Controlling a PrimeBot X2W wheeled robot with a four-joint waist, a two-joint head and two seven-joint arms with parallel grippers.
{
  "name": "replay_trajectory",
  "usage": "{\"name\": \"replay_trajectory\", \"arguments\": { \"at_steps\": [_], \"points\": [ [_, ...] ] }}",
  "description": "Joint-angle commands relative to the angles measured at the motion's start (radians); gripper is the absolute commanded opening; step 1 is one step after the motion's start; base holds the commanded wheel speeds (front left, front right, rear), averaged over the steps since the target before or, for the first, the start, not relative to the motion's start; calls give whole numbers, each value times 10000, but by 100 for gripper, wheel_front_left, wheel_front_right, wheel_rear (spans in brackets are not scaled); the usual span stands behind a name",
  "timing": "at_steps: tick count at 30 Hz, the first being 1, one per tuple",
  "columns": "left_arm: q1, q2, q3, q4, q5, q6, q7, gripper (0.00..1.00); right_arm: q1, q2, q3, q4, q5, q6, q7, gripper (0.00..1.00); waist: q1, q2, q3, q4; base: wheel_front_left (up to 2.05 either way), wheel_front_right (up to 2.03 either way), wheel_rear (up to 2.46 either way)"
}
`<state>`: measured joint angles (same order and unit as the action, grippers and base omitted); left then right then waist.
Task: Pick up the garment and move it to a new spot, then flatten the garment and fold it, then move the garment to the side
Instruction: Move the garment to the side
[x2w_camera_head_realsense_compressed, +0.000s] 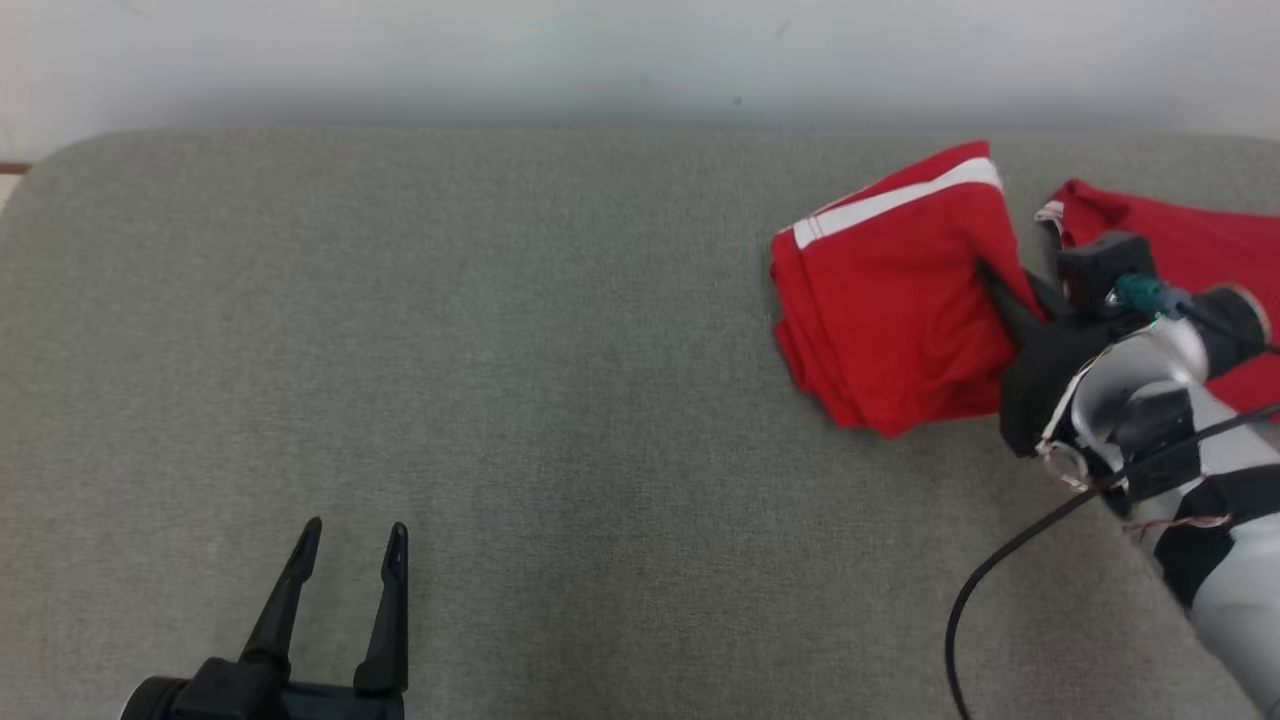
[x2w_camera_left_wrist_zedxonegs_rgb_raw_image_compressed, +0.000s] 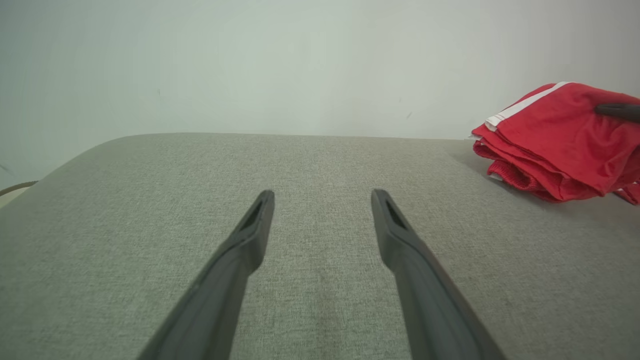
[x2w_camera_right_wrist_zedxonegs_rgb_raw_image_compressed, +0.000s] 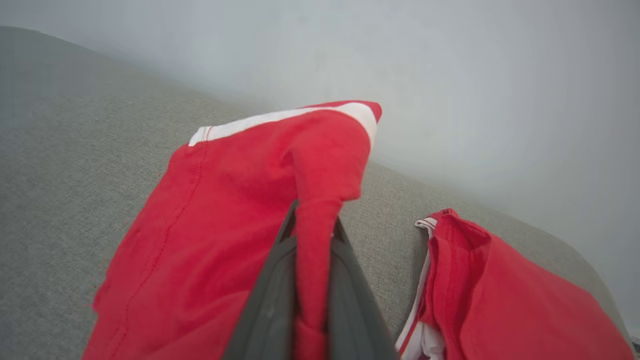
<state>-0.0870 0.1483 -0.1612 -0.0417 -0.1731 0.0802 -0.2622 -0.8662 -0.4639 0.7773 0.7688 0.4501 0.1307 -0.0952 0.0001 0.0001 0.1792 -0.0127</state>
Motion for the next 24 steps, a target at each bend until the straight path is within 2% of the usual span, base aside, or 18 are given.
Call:
{"name": "replay_trajectory", "arguments": {
  "at_steps": [1,16,24],
  "points": [
    [-114,70,61,-77,146,-21,-38,100,-249,-226,231,61,131,1,58,0,-1,-1,517,-317,0,0,0],
    [-242,560,208,-1326,341,187,385,100,-2058,-2312,2536,496,1645,-1,68,0,-1,-1,1245,-975,0,0,0],
    [-231,847,231,-1980,490,264,823,100,-2816,-2911,3183,655,2559,-1,13,0,-1,-1,1540,-1311,0,0,0]
  ]
}}
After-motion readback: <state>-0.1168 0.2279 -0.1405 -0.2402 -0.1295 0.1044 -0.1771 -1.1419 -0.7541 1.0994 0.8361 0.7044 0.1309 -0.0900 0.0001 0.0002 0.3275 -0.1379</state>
